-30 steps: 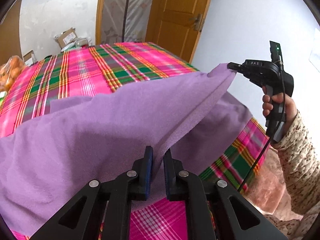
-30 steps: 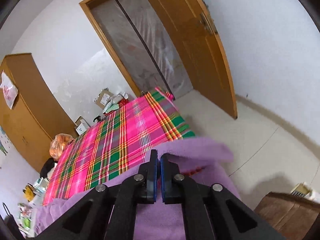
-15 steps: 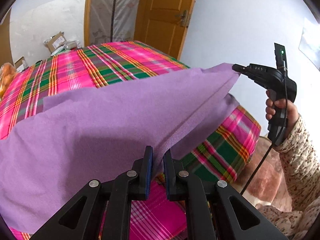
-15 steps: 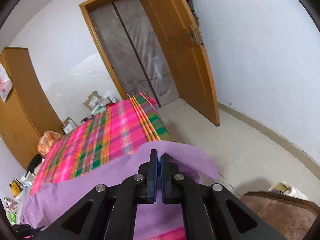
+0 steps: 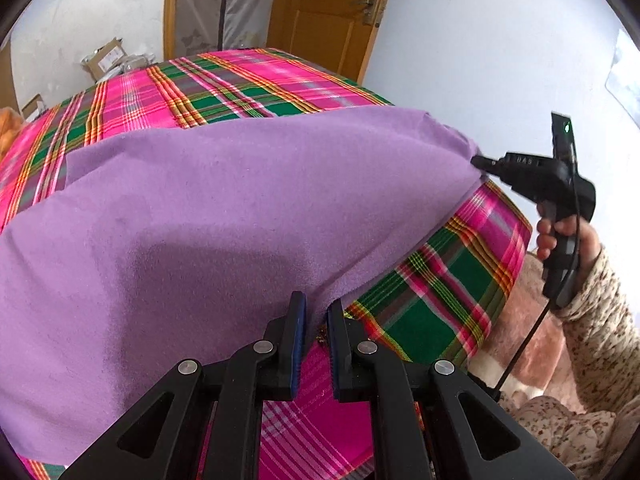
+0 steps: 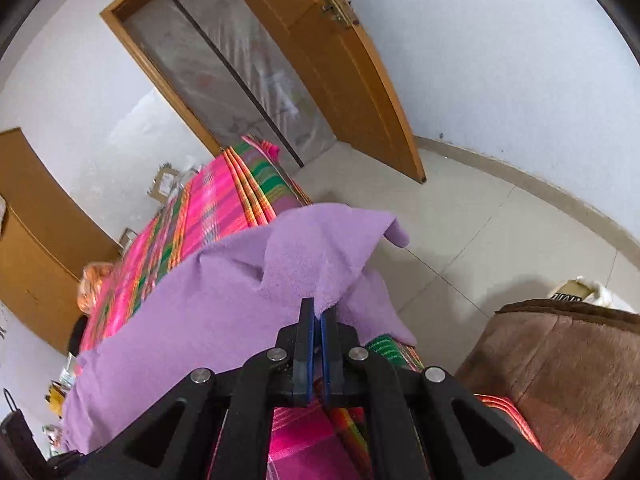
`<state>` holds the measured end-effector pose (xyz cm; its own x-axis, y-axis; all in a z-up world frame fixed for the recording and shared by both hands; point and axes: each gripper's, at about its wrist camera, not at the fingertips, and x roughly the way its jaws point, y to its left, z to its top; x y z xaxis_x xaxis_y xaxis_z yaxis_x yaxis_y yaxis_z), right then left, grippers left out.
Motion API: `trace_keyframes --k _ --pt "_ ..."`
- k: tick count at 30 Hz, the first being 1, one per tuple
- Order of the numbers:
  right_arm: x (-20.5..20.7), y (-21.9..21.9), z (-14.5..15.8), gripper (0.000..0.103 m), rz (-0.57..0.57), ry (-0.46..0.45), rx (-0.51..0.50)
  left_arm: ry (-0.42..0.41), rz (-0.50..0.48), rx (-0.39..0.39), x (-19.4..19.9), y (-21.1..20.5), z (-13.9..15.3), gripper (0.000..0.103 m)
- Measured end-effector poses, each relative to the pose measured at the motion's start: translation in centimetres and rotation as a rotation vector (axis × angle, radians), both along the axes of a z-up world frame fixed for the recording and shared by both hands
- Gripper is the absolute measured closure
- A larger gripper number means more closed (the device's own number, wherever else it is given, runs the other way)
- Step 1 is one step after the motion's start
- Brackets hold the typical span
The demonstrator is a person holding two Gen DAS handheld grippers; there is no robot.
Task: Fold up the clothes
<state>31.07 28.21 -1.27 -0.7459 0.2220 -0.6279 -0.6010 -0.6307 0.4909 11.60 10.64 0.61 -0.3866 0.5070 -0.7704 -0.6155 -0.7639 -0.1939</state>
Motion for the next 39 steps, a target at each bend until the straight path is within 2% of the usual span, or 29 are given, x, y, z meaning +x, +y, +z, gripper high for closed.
trace_keyframes --k 8,12,14,16,17,21,24,26,27,28,33,35,36,39 --pt "1.6 -0.1 1.6 0.100 -0.028 0.056 0.035 -0.011 0.002 0.008 -0.2 0.2 0.0 0.093" --pt "2.3 0.9 1.2 0.097 -0.045 0.094 -0.032 -0.015 0.000 0.010 -0.1 0.2 0.0 0.093" --pt "2.7 1.6 1.4 0.089 -0.060 0.122 -0.053 -0.018 0.000 0.011 -0.2 0.2 0.0 0.093" --pt "3.1 2.2 1.6 0.056 -0.073 0.147 -0.074 -0.022 -0.001 0.013 -0.3 0.3 0.0 0.093" --pt "2.9 2.7 1.7 0.052 -0.073 0.146 -0.083 -0.023 -0.002 0.014 -0.3 0.3 0.0 0.093" --pt "1.2 4.2 1.1 0.052 -0.036 0.113 -0.139 -0.031 0.001 0.019 -0.5 0.3 0.0 0.093" --pt "-0.3 4.5 0.5 0.053 -0.013 0.091 -0.178 -0.037 0.005 0.024 -0.6 0.4 -0.1 0.093" --pt "-0.8 4.5 0.5 0.073 -0.008 0.105 -0.190 -0.040 0.007 0.027 -0.7 0.4 -0.1 0.093" --pt "-1.0 4.6 0.5 0.089 -0.009 0.108 -0.181 -0.041 0.008 0.027 -0.7 0.5 -0.1 0.093" --pt "-1.1 4.6 0.7 0.095 -0.007 0.109 -0.172 -0.041 0.009 0.026 -0.7 0.5 0.0 0.093" --pt "-1.8 5.4 3.4 0.096 -0.006 0.135 -0.081 -0.039 0.026 0.040 -0.8 0.4 0.4 0.093" --pt "-1.5 5.4 5.2 0.096 -0.014 0.183 -0.033 -0.033 0.034 0.056 -0.9 0.3 0.8 0.093" --pt "-1.3 5.4 6.1 0.101 -0.021 0.204 0.003 -0.031 0.037 0.061 -0.9 0.2 0.9 0.093" --pt "-0.5 5.1 7.4 0.101 -0.031 0.243 0.066 -0.031 0.042 0.067 -0.9 0.2 1.0 0.093"
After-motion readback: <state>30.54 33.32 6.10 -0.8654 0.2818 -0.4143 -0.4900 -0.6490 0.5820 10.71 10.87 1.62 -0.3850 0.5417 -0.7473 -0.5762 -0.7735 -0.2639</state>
